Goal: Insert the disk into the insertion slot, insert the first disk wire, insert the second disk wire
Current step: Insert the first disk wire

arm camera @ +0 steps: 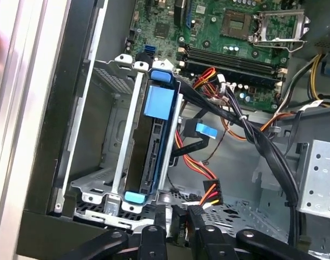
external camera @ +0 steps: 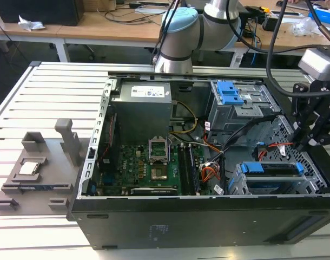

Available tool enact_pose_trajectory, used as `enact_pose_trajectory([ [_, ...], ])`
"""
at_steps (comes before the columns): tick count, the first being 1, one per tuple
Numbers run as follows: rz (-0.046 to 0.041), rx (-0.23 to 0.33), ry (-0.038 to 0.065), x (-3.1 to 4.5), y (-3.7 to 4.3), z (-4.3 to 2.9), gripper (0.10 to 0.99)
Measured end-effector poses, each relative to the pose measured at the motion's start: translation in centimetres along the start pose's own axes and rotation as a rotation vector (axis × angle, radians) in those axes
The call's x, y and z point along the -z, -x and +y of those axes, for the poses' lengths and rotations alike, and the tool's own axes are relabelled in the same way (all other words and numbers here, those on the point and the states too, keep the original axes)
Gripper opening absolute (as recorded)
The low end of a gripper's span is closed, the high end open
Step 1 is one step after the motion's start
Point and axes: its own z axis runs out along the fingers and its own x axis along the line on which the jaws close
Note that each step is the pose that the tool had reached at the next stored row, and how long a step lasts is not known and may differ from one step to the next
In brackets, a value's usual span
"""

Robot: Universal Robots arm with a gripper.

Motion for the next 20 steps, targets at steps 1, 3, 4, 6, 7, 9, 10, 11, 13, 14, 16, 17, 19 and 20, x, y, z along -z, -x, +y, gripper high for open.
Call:
enact_pose_trajectory([
  [1, 0.0064, -0.008, 0.002, 0.01, 0.00, -0.01, 0.302],
  [3, 0.0079, -0.009, 0.002, 0.02, 0.00, -0.02, 0.302],
  [4, 0.0080, -0.009, 0.002, 0.02, 0.00, -0.01, 0.302],
  [6, 0.0081, -0.009, 0.002, 0.01, 0.00, -0.02, 0.302],
  [7, 0.0082, -0.009, 0.002, 0.01, 0.00, -0.02, 0.302],
  [9, 0.0082, -0.009, 0.002, 0.01, 0.00, -0.02, 0.286],
  [10, 0.0088, -0.009, 0.002, 0.03, 0.00, -0.01, 0.220],
  [11, 0.0088, -0.009, 0.002, 0.03, 0.00, -0.01, 0.169],
  [13, 0.0086, -0.009, 0.002, 0.01, 0.00, -0.01, 0.169],
  [14, 0.0087, -0.009, 0.002, 0.01, 0.00, -0.01, 0.169],
  [16, 0.0089, -0.010, 0.002, 0.01, 0.00, -0.01, 0.169],
  [17, 0.0090, -0.010, 0.002, 0.01, 0.00, -0.01, 0.169],
  [19, 0.0091, -0.010, 0.002, 0.01, 0.00, -0.01, 0.169],
  [20, 0.0092, -0.010, 0.002, 0.01, 0.00, -0.02, 0.169],
])
